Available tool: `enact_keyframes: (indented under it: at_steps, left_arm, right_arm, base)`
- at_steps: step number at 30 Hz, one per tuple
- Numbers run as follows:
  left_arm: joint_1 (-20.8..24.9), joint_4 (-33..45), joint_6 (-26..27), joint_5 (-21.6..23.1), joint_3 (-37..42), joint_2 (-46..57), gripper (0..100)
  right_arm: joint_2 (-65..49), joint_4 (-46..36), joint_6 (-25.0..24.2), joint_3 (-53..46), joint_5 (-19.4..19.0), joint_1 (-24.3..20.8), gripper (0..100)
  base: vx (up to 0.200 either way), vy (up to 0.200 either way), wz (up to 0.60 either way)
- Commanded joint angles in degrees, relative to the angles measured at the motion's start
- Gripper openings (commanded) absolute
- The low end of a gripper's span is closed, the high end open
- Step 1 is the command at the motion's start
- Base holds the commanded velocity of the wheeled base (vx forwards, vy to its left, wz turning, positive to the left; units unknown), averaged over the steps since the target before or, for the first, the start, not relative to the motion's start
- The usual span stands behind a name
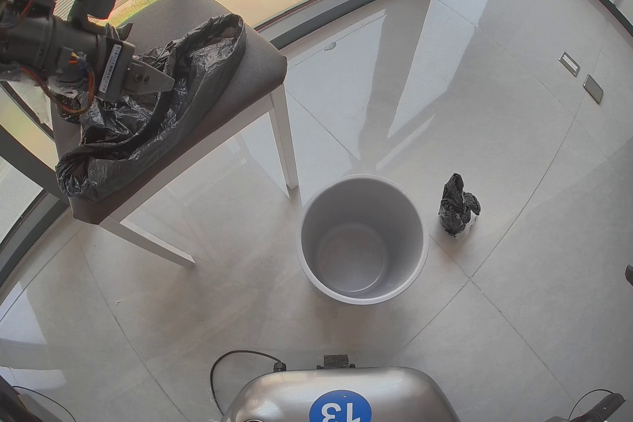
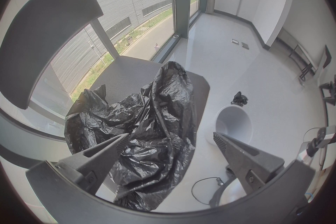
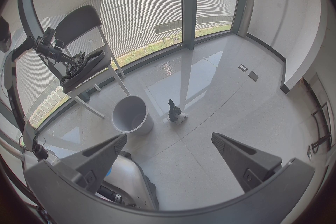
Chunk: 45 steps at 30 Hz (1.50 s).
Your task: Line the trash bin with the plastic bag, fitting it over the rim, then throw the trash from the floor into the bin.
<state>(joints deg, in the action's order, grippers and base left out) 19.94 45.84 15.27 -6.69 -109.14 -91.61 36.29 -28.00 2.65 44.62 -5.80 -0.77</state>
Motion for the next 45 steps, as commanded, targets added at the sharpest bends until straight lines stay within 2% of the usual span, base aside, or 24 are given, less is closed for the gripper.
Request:
enact_keyframes:
  at_steps: [1,12,16,24,33,45]
  left_arm:
    - [0.18,-0.75,1.25,-1.66,-0.28,-3.66,100]
    - [-0.17,-3.56,2.39,-4.65,0.25,-5.24,100]
    - [-1.93,-4.70,2.22,-4.65,0.42,-5.86,100]
    - [-2.10,-4.70,1.51,-4.56,1.21,-6.47,100]
    - [-5.44,-6.73,1.42,-4.03,3.41,-6.65,100]
    - [-5.53,-9.27,1.51,-3.94,4.90,-7.44,100]
  right_arm:
    - [0.10,-0.12,0.52,0.47,-0.09,-0.02,100]
    - [-1.31,-0.47,1.05,-0.06,0.00,-0.02,100]
    - [-1.75,-0.56,1.40,-0.32,0.00,-0.02,100]
    - [-1.84,-0.56,1.49,-0.32,0.00,-0.02,100]
    - [-1.84,-0.56,1.49,-0.32,0.00,-0.02,100]
    - [-1.75,-0.39,1.49,-0.94,0.00,-0.02,100]
  base:
    - [0.000,0.000,0.00]
    - [0.000,0.000,0.00]
    - [0.000,0.000,0.00]
    - [0.000,0.000,0.00]
    - [0.000,0.000,0.00]
    - [0.000,0.000,0.00]
